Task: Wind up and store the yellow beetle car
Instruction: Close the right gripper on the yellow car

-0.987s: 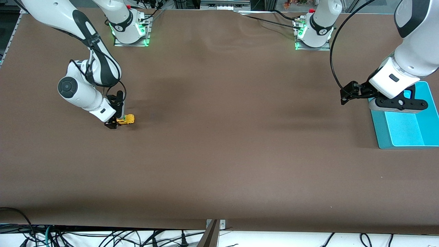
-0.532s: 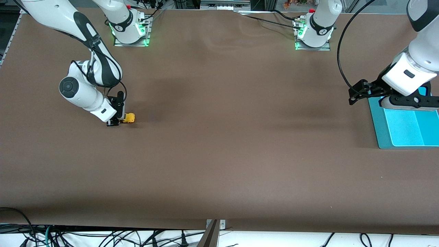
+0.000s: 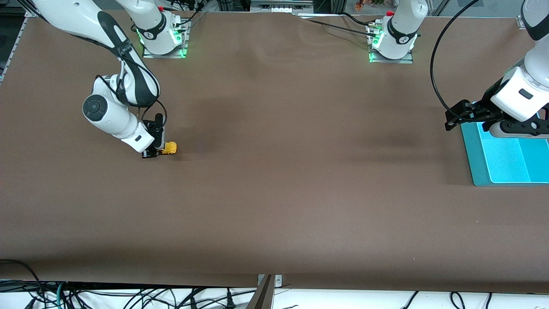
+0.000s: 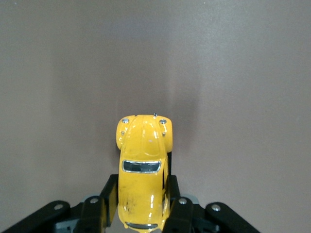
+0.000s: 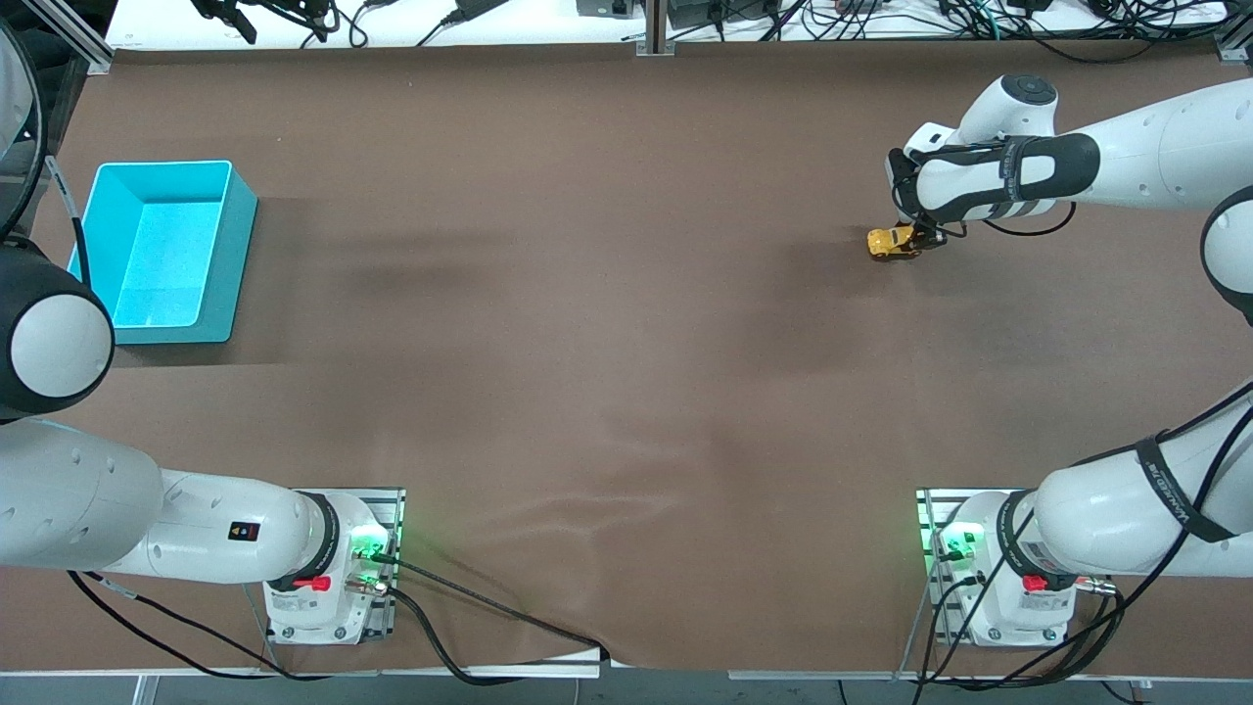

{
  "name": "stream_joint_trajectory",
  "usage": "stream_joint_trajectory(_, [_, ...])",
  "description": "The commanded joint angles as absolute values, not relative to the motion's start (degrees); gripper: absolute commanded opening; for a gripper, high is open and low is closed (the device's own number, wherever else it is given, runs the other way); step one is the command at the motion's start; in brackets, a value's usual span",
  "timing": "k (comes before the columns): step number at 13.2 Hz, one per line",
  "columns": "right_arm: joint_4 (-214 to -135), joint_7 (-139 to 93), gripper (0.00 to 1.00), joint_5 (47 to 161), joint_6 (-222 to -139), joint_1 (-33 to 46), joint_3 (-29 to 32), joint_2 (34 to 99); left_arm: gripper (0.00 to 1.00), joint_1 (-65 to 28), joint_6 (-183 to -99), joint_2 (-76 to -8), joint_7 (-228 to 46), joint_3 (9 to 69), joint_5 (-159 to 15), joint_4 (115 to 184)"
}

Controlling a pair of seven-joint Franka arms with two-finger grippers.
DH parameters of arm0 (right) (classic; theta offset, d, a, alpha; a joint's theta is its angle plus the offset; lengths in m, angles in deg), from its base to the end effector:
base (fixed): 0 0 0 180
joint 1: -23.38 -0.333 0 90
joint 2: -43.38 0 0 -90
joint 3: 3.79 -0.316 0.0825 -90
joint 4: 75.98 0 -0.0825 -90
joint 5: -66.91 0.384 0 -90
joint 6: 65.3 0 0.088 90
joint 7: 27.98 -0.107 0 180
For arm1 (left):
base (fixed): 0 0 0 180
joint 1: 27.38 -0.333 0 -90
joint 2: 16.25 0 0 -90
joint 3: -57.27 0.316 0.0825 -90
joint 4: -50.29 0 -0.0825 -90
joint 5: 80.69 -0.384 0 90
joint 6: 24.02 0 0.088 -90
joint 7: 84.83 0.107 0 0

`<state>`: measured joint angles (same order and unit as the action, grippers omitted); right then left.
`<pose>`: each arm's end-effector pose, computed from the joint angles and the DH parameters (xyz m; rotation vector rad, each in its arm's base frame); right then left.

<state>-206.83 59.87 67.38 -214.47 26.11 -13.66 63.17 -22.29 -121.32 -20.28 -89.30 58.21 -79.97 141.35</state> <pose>0.5263 0.0681 0.2017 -2.0999 -2.2537 -0.0377 0.5847 -0.0439 0.5870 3.1268 0.0108 0.0588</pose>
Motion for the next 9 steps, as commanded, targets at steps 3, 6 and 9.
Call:
stream_joint_trajectory(3, [-207.11, 60.17, 0.12, 67.43, -215.6, 26.89, -13.89, 65.17, 1.0, -22.72, -119.82, -21.52, -89.23, 58.23, -79.29, 139.23])
stream_joint_trajectory(6, [-207.29, 64.81, 0.12, 67.43, -215.34, 28.38, -13.63, 64.83, 1.0, -22.63, -119.82, -21.7, -89.23, 58.15, -79.29, 139.14])
stream_joint_trajectory(9, [-207.73, 68.95, 0.12, 67.43, -215.25, 30.75, -11.45, 64.21, 1.0, -22.1, -119.99, -21.79, -89.4, 57.97, -79.29, 139.05])
